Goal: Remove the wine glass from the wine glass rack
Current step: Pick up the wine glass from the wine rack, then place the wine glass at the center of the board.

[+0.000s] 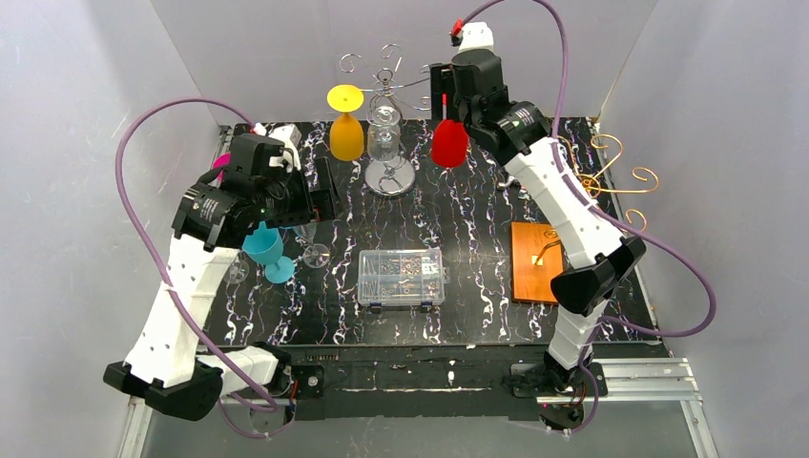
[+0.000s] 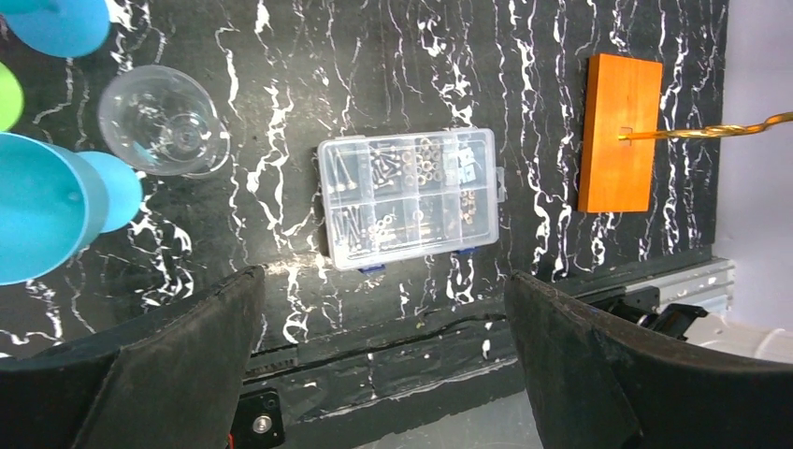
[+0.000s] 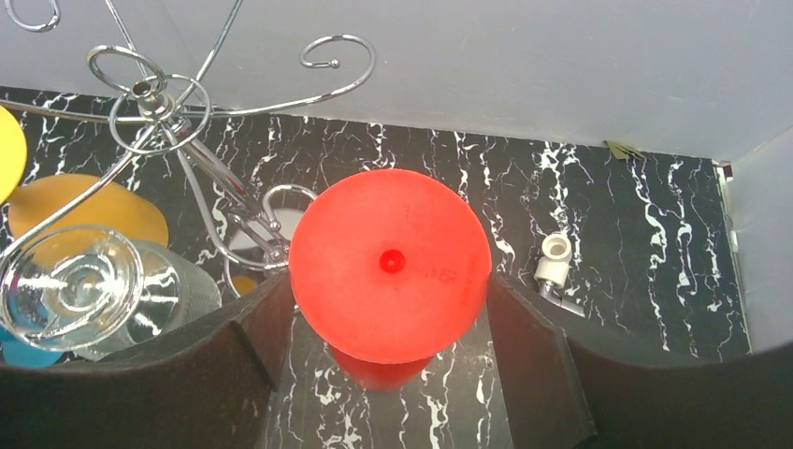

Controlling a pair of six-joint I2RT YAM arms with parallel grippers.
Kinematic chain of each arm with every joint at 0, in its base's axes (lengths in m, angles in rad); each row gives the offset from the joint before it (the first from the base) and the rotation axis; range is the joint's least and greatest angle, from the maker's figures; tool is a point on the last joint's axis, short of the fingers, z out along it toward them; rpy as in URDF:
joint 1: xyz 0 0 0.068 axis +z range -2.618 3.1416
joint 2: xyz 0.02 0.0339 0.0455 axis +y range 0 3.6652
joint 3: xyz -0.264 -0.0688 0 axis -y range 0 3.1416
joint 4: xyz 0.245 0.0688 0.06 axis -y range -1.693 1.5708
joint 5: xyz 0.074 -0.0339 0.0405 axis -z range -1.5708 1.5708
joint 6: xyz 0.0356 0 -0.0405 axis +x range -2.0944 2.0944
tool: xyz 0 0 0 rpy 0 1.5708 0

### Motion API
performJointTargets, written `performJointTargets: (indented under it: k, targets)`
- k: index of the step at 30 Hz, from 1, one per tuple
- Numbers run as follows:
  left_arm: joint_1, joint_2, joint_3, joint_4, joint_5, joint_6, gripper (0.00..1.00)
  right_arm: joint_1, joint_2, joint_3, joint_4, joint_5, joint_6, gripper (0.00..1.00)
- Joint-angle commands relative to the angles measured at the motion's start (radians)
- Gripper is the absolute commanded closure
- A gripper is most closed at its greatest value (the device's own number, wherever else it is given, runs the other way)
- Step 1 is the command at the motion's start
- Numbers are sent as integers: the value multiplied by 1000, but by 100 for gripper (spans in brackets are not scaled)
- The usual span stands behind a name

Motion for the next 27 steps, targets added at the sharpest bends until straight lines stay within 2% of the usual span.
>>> performJointTargets:
  k: [1, 9, 14, 21, 27]
  targets:
    - [-4, -38, -62, 67, 73, -60, 1, -6, -81, 6, -30, -13, 20, 26]
    - [-19, -109, -258, 285, 163, -205, 1, -5, -159, -35, -107, -74, 66, 27]
    - [-82, -144, -366, 448, 153, -307, 1, -5, -201, -53, -140, -107, 82, 28]
    - [-203, -148, -505, 759, 87, -439, 0, -3, -229, -26, -205, -190, 130, 28]
    - [-235, -106, -603, 1050, 86, -511, 1, -3, -235, 21, -256, -287, 175, 28]
